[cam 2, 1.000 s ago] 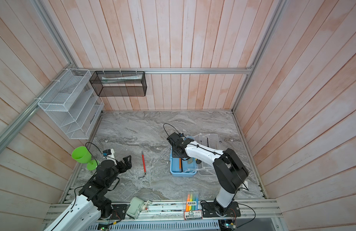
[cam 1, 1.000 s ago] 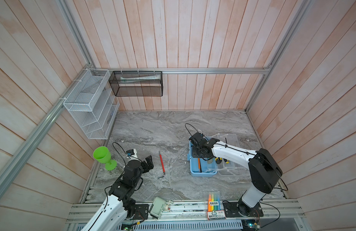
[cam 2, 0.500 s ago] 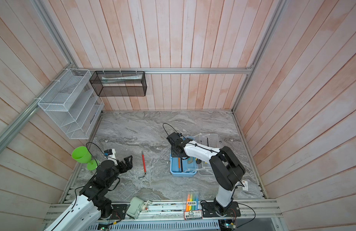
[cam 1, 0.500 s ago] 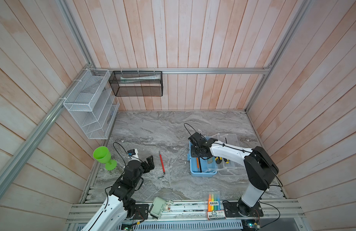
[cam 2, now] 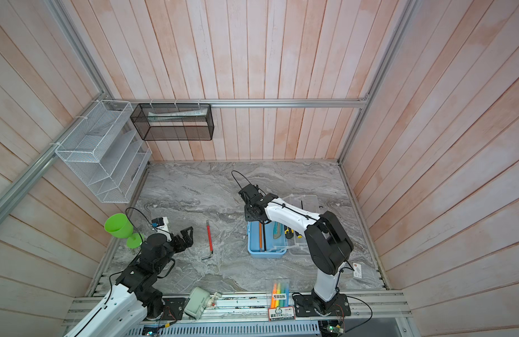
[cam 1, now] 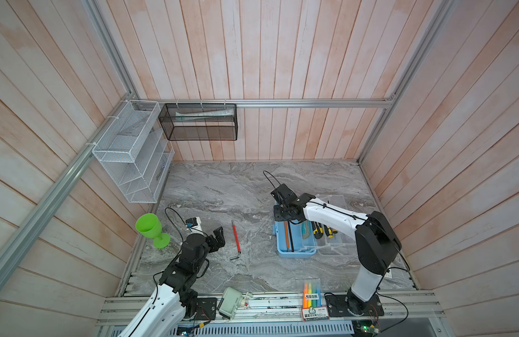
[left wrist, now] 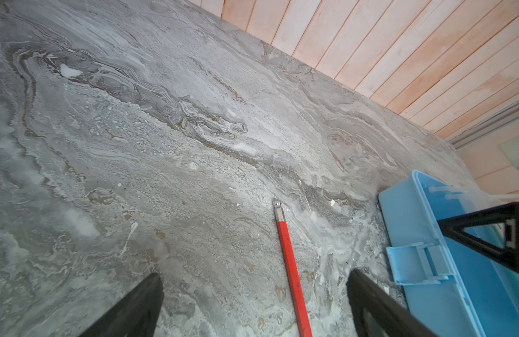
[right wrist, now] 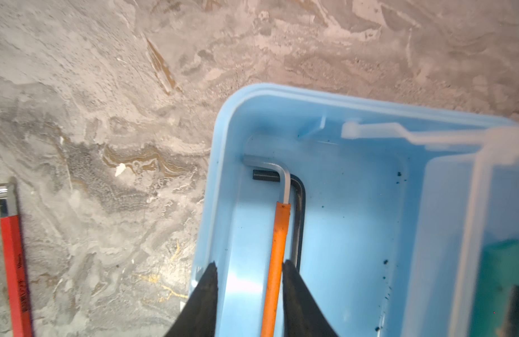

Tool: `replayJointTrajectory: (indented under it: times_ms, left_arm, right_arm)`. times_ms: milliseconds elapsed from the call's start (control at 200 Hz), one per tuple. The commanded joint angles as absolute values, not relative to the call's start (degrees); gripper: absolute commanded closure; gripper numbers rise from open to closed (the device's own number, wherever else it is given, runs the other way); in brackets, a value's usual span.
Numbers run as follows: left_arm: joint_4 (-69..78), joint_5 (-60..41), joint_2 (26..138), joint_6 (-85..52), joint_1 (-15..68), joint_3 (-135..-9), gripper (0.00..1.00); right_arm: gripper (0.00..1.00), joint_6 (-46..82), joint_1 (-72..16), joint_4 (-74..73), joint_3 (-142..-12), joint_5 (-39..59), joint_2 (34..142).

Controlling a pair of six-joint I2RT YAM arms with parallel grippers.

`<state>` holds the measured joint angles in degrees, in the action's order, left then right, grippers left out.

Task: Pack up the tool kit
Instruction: 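Move the right gripper to the red hex key and close on it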

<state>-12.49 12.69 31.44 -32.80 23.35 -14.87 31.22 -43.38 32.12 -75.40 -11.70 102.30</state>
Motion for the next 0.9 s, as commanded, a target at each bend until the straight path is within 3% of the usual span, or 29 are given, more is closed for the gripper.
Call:
replayJointTrajectory:
  times_ms: [0, 470, 895]
  left_arm:
    - [-14.5, 16.1, 30.4, -34.5, 23.1, -14.6, 0.00]
    - [-16.7, 18.6, 30.1, -36.6, 23.1, -14.8, 0.00]
    - [-19.6, 20.8, 28.1, -38.7, 23.1, -15.1, 0.00]
  right_arm:
    - [0.64, 29.0, -47.1, 33.7, -78.8, -12.1, 100.3]
    - [0.56, 26.6, -61.5, 26.9, -86.4, -7.7, 112.2]
    - [0.55, 25.3, -64.2, 32.7, -95.1, -5.6, 123.5]
